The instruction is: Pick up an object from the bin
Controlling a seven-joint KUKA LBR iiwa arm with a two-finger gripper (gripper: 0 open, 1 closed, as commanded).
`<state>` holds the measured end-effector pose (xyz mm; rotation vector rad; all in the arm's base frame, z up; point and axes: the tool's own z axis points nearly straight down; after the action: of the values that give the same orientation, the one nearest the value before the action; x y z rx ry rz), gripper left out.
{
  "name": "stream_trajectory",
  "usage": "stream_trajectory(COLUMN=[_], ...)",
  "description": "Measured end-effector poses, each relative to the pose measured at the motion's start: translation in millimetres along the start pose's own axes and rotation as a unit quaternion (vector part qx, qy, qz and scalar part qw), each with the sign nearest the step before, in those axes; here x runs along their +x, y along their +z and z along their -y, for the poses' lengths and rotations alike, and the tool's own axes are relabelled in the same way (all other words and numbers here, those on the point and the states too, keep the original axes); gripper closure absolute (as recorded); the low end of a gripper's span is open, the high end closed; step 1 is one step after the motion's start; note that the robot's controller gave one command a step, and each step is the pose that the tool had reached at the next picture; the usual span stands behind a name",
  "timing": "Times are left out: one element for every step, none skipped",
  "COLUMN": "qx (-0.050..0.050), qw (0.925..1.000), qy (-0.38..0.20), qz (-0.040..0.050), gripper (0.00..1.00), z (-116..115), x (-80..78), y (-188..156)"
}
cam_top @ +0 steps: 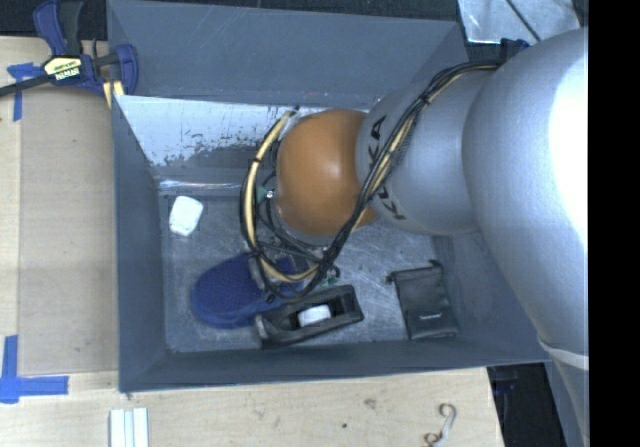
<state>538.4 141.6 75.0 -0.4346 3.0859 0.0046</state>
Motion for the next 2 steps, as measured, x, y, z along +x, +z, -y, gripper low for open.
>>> stream_trajectory(qx=[0.000,-0.002], qw=[1.0000,0.9909], qy=[0.003,-0.134], qz=[-0.0063,-0.0102], gripper=[1.00,1.00], z=[2.0,2.6], x=[2.8,2.5], y=[-96.2,-85.0])
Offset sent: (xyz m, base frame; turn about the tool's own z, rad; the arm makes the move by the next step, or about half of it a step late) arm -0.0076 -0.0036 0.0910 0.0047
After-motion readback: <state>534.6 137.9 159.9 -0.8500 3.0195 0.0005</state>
